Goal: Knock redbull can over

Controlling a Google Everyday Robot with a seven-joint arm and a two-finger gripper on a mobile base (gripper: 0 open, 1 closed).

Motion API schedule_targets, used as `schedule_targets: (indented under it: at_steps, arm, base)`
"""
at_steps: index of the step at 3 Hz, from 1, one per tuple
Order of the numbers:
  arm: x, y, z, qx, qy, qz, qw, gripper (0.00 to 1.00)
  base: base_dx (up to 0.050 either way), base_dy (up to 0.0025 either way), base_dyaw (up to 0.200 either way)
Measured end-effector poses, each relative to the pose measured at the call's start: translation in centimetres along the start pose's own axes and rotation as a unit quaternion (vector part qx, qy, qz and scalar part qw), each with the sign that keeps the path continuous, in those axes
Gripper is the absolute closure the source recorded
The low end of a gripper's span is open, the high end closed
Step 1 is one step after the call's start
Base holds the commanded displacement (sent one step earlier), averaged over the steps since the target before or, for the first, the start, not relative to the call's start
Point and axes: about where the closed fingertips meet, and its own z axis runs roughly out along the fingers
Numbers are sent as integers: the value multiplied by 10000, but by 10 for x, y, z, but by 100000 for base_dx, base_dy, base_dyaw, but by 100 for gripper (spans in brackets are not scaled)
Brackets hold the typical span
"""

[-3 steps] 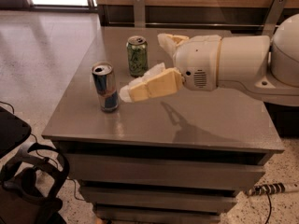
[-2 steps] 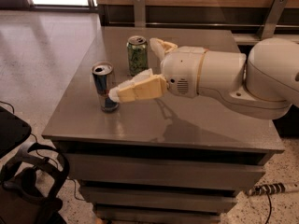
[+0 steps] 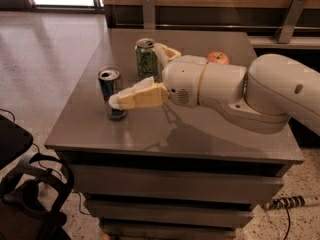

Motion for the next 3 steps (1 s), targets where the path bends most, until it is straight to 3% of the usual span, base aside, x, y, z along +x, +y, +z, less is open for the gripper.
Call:
schedule_targets:
  at_steps: [2, 3]
  arm:
    - [23, 5, 58, -270, -404, 193, 9986, 0]
    - [32, 9, 71, -363, -589, 195, 9974, 0]
  base:
    - [0, 0, 0]
    - [0, 0, 0]
